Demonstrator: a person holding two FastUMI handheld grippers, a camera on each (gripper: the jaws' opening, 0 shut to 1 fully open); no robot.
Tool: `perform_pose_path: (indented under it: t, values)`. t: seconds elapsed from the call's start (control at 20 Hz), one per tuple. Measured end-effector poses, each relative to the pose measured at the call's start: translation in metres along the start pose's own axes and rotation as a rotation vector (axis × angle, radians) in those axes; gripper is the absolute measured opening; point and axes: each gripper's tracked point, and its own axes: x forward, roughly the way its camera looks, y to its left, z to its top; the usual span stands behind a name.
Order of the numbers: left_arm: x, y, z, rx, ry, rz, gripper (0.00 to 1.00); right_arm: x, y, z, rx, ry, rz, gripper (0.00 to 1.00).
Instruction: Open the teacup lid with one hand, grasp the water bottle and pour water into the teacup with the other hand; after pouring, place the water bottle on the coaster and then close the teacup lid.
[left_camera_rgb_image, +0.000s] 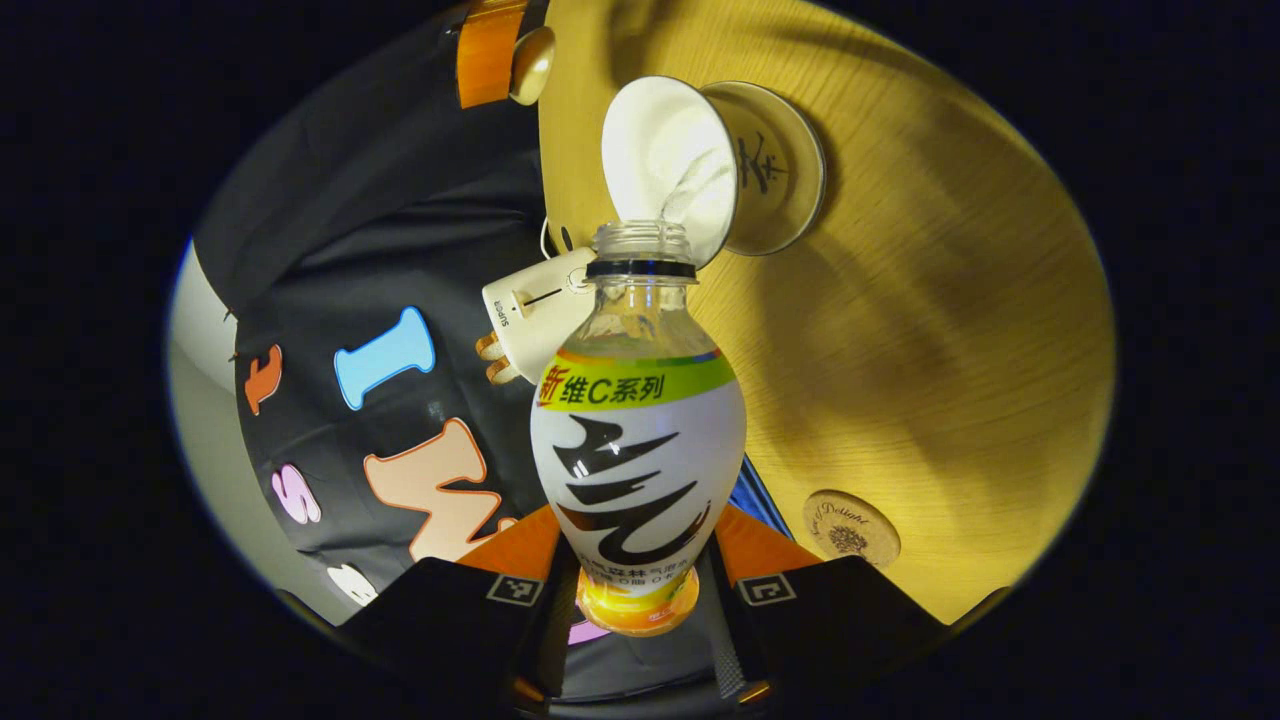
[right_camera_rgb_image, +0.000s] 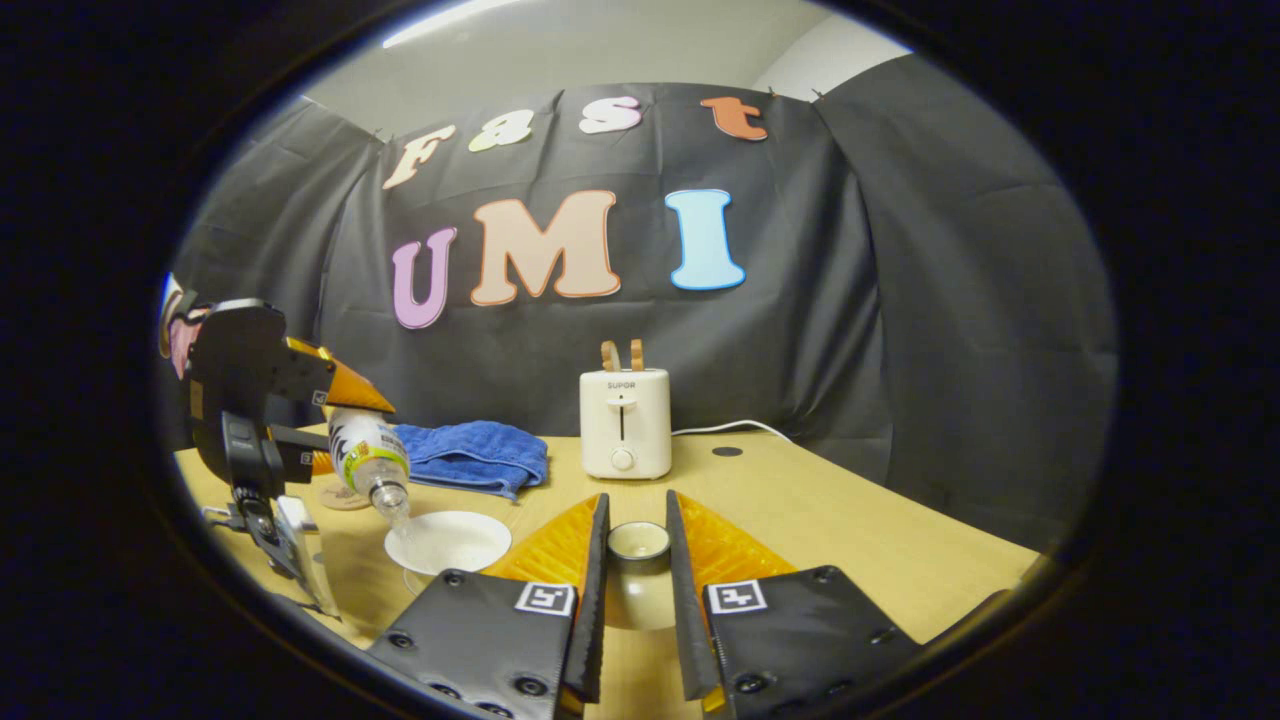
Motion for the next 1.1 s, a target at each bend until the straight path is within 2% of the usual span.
perform_pose_path:
  t: [0.75,1.1]
  values:
    - [-0.004,0.028,0.007,0.155,0.010,0.024,0.55,-0.006,0.000,0.002,0.000,0.004,0.000,0.33]
    - [-0.006,0.031,0.014,0.177,0.006,0.023,0.55,-0.008,0.001,0.005,0.000,0.006,0.004,0.33]
